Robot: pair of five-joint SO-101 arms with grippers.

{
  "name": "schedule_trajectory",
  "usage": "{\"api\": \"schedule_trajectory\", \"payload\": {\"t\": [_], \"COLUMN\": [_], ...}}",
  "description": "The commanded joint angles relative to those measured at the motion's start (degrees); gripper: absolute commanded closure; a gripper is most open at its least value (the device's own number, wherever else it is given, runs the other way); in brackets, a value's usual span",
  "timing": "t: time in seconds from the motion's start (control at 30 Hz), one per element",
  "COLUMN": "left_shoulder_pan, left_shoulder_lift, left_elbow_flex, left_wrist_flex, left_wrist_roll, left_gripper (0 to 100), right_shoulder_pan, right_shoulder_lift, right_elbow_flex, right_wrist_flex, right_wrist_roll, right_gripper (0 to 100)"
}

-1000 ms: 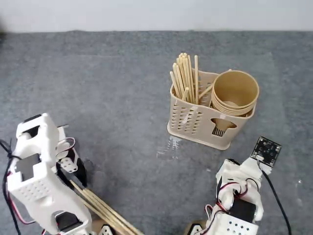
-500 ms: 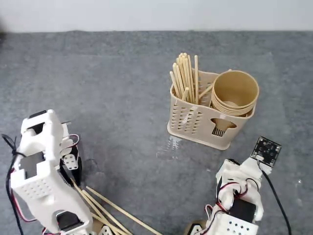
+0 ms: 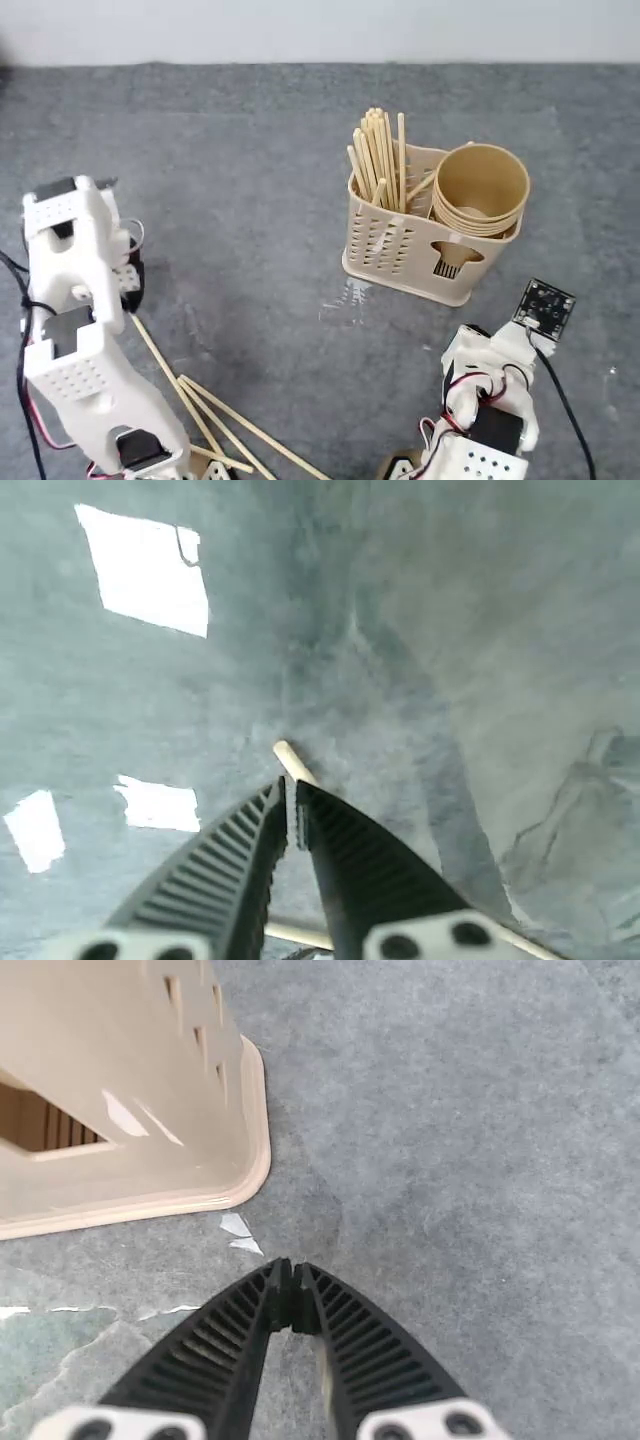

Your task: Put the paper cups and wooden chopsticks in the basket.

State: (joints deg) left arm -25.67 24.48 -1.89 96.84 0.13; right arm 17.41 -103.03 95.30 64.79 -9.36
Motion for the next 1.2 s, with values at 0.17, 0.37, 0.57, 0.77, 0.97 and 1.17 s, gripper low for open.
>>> {"api": "schedule_trajectory", "payload": {"t": [0.17,0.37,0.57,0.77,0.97,1.17], "left_shoulder_pan": [4.7,9.3,6.5,-1.4,-10.0,-15.6], "left_shoulder_lift": [-1.3,-1.3,-1.3,-2.5,-5.2,-5.2], "left_elbow_flex": [-13.5,-16.7,-16.1,-17.6,-17.0,-12.0], "left_wrist_flex": [3.6,3.7,3.7,3.7,3.7,3.6], "left_wrist_roll": [2.7,6.6,6.2,6.2,0.5,-4.6], "left_gripper": [99,99,99,99,99,99], "right_shoulder_pan": [0.3,0.3,0.3,-2.0,-14.7,-29.4], "right_shoulder_lift": [-0.9,-0.9,-0.9,-0.9,-0.9,-0.7], "right_elbow_flex": [1.1,1.1,0.8,-3.7,-10.7,-17.5], "right_wrist_flex": [-0.4,-0.4,-0.4,-2.0,-4.4,-4.4], "right_wrist_roll": [-0.1,-0.1,-0.1,3.1,10.2,10.3], "right_gripper": [99.0,99.0,99.0,99.0,99.0,99.0]}}
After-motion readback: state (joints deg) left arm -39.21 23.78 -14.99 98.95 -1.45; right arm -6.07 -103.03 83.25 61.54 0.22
